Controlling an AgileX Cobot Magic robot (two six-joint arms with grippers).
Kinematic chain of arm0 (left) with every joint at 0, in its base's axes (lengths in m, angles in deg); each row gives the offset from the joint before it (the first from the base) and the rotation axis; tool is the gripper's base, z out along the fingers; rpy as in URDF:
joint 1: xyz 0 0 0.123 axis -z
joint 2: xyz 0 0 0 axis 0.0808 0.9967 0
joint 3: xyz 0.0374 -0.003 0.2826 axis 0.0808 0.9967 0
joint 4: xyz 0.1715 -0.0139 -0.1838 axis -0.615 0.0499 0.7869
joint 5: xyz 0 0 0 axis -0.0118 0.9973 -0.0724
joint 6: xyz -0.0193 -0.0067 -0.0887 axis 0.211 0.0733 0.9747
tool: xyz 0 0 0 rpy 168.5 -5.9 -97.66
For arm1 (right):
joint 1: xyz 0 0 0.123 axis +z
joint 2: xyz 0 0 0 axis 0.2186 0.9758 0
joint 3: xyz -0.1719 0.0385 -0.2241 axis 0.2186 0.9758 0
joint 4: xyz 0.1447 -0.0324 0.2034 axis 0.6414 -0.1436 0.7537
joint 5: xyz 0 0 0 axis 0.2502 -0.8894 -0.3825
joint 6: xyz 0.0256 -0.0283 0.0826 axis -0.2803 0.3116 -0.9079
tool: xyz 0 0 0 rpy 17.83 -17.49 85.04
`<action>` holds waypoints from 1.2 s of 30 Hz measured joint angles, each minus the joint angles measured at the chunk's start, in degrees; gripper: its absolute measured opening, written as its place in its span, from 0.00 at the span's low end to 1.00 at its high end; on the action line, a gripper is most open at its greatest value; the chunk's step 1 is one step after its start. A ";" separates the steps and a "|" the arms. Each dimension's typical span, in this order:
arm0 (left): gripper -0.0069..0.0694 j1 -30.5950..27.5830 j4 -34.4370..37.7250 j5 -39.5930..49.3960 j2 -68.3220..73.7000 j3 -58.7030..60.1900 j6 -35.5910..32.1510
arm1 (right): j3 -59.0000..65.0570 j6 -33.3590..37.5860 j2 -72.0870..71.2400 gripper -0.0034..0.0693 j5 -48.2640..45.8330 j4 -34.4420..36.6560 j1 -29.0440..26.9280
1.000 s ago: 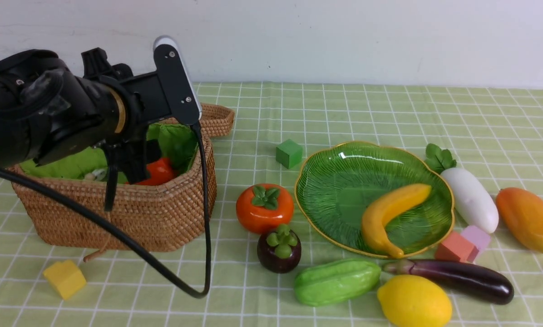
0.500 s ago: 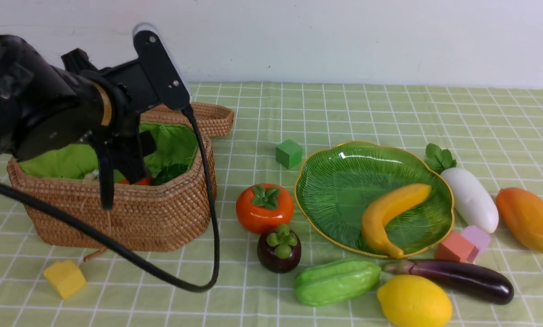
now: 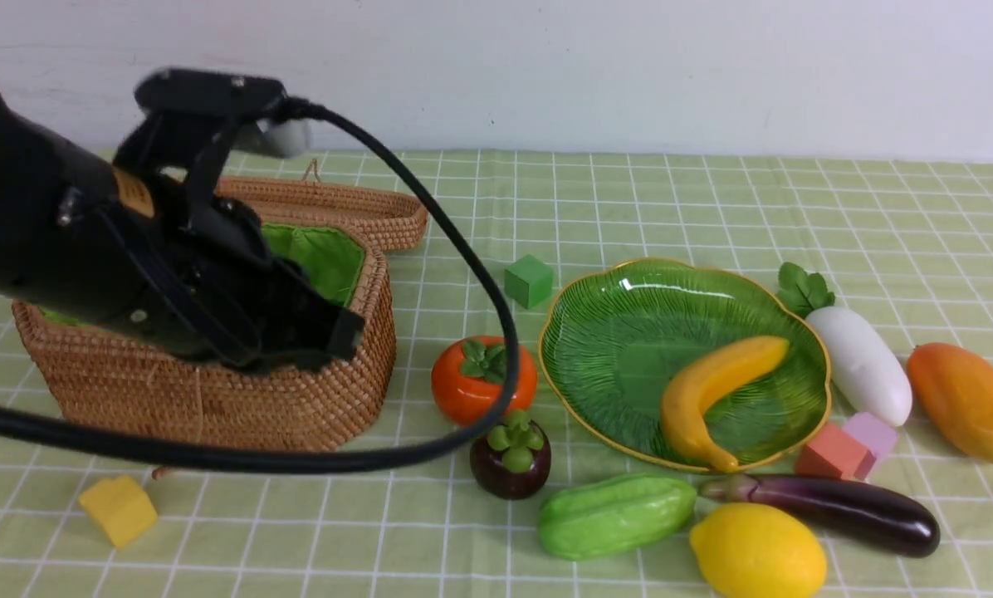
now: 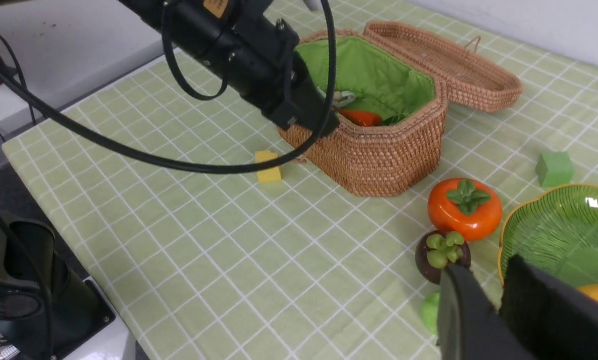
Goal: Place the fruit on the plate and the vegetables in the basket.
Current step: Grab a mangosteen with your left arm and put it on the plate on the right
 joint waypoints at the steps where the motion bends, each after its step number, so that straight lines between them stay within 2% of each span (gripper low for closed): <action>1: 0.07 0.00 2.28 2.08 0.61 0.00 -0.95 | 0.00 0.00 0.00 0.23 -0.07 0.37 0.00; 4: 0.07 0.11 7.15 5.41 2.65 0.00 -3.12 | 0.00 -0.09 0.00 0.23 -0.23 0.99 0.00; 6: 0.07 0.75 7.70 6.30 3.57 0.00 -3.45 | 0.00 -0.44 0.00 0.23 -0.57 1.01 0.00; 10: 0.07 6.75 6.23 5.79 7.00 0.00 -1.42 | 0.00 -1.71 0.00 0.23 -2.71 1.11 0.00; 12: 0.08 11.48 3.68 3.41 9.15 -0.11 2.05 | 0.00 -1.92 0.00 0.23 -4.09 1.23 0.00; 14: 0.10 13.53 1.86 2.36 10.72 -0.85 4.50 | 0.00 -1.92 0.00 0.23 -4.76 1.23 0.00; 18: 0.26 15.34 -2.43 1.16 15.91 -6.31 10.74 | 0.00 -2.74 0.00 0.23 -5.57 1.23 0.00; 21: 0.47 15.34 -5.62 0.66 20.58 -11.00 12.69 | 0.00 -2.82 0.00 0.23 -5.74 1.23 0.00; 22: 0.50 15.34 -5.88 0.67 21.15 -11.56 12.83 | 0.00 -2.82 0.00 0.23 -5.74 1.23 0.00; 23: 0.63 15.34 -6.84 0.46 23.75 -13.78 13.71 | 0.00 -2.88 0.00 0.23 -5.74 1.23 0.00; 25: 0.72 15.34 -7.76 0.35 25.77 -15.16 15.23 | 0.00 -2.94 0.00 0.23 -5.79 1.23 0.00; 28: 0.87 15.34 -10.10 0.16 29.59 -17.26 21.57 | 0.00 -3.00 0.00 0.23 -5.79 1.23 0.00; 31: 0.95 15.34 -13.37 -0.49 33.01 -18.70 26.81 | 0.00 -3.00 0.00 0.23 -5.90 1.23 0.00; 36: 0.95 15.34 -17.04 -3.75 36.37 -18.86 29.54 | 0.00 -3.00 0.00 0.23 -5.97 1.23 0.00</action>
